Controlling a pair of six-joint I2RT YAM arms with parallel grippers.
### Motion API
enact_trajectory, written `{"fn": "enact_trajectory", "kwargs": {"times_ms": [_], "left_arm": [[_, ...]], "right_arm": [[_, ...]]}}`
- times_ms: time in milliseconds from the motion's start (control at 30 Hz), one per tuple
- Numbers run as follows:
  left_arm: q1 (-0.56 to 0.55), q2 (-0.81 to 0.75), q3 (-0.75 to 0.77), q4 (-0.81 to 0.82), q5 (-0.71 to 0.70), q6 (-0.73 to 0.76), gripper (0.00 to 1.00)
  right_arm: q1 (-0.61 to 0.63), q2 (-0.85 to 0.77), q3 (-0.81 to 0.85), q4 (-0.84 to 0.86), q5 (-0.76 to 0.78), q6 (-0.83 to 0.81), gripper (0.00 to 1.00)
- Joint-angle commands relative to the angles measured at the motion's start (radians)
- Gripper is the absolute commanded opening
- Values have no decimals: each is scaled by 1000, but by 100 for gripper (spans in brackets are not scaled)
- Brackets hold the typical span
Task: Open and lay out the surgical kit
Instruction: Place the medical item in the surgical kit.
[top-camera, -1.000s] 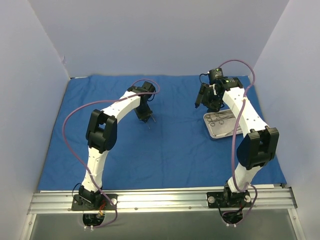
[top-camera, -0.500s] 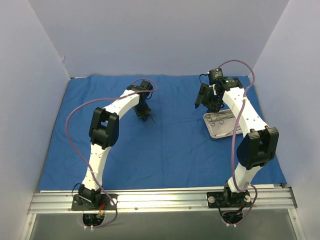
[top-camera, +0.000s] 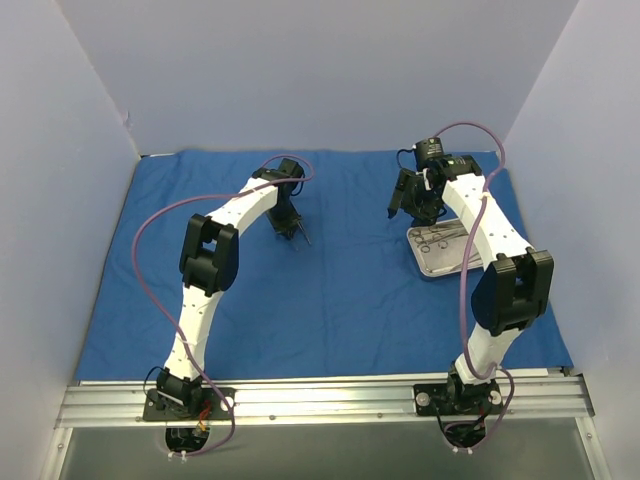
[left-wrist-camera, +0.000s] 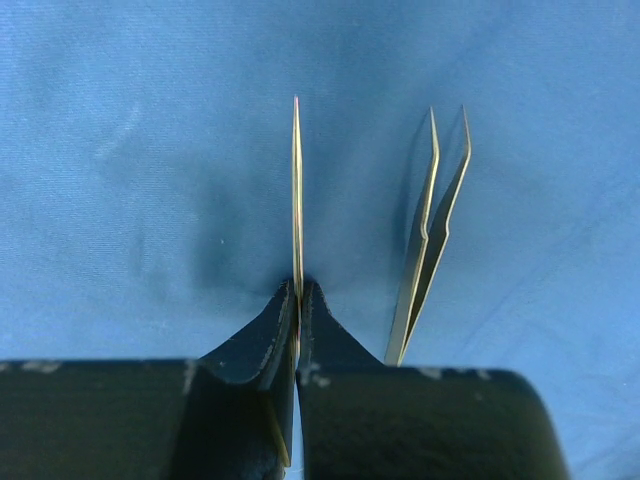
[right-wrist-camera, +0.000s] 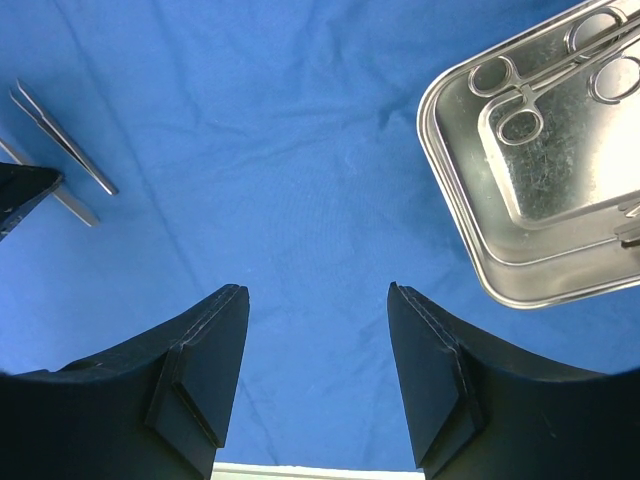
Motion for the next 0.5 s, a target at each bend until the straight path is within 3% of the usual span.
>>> {"fn": "enact_trajectory", "kwargs": {"times_ms": [0, 167, 467], "left_arm": [[16, 13, 33, -1, 9, 11, 4], [23, 25, 36, 5, 30, 23, 14], [27, 36, 33, -9, 43, 24, 22]], "right_arm": [[-6, 6, 30, -12, -7, -16, 58], [-6, 15, 30, -10, -16, -15, 58], [-8, 21, 33, -10, -22, -18, 58]]}}
